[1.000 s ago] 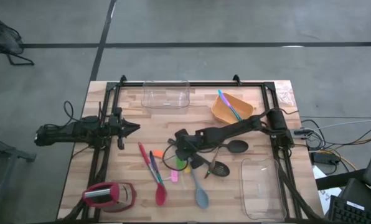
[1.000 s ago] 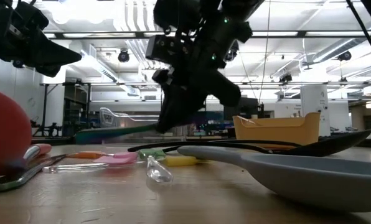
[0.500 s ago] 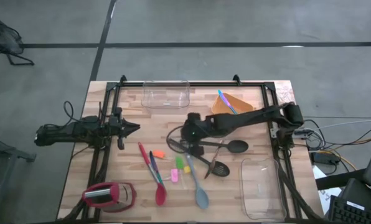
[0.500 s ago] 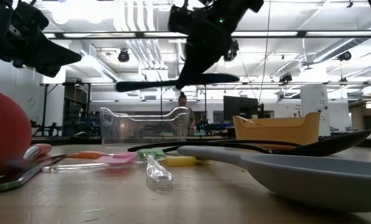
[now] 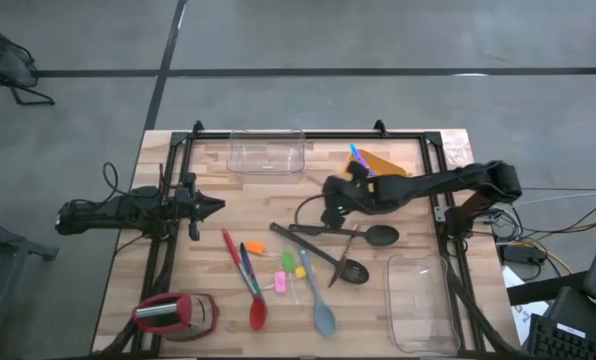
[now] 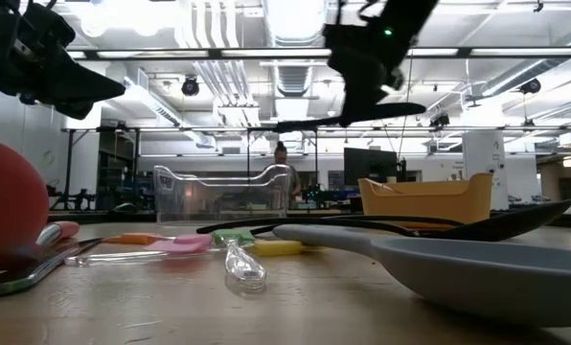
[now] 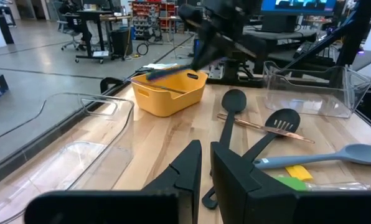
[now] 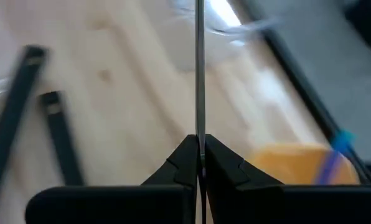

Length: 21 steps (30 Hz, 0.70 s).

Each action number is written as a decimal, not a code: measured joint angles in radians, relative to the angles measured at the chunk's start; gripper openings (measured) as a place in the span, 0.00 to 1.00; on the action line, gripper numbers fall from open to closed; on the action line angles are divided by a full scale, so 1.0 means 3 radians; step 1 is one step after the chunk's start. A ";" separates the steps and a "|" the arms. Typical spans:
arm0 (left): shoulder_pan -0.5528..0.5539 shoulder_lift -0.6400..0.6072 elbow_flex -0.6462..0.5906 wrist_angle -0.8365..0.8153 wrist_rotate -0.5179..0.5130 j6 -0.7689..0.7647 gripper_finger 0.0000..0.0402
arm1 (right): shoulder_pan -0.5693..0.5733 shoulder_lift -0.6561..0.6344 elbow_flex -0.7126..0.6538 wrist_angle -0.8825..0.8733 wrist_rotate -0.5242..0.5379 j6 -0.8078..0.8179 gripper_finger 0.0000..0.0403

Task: Pick & Place Kitchen Items
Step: Put the blue kitchen knife into the yellow bin

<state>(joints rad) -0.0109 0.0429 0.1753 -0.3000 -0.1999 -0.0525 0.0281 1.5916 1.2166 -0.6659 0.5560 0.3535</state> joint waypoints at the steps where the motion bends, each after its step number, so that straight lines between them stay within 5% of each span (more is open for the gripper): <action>1: 0.0000 0.0000 0.0000 0.0000 0.0001 0.0000 0.11 | -0.0017 -0.0074 -0.0076 0.0023 0.0075 0.0087 0.03; 11: 0.0000 0.0000 0.0000 -0.0009 -0.0001 0.0000 0.11 | -0.0489 -0.0661 -0.0890 0.0375 0.0248 0.0474 0.03; 21: 0.0000 0.0000 0.0000 -0.0009 0.0001 0.0000 0.11 | -0.1053 -0.0769 -0.1421 0.0718 0.0253 0.0478 0.03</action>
<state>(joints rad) -0.0109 0.0429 0.1753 -0.3027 -0.1998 -0.0525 -0.2877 1.3609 0.7904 -0.4506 0.6319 0.4970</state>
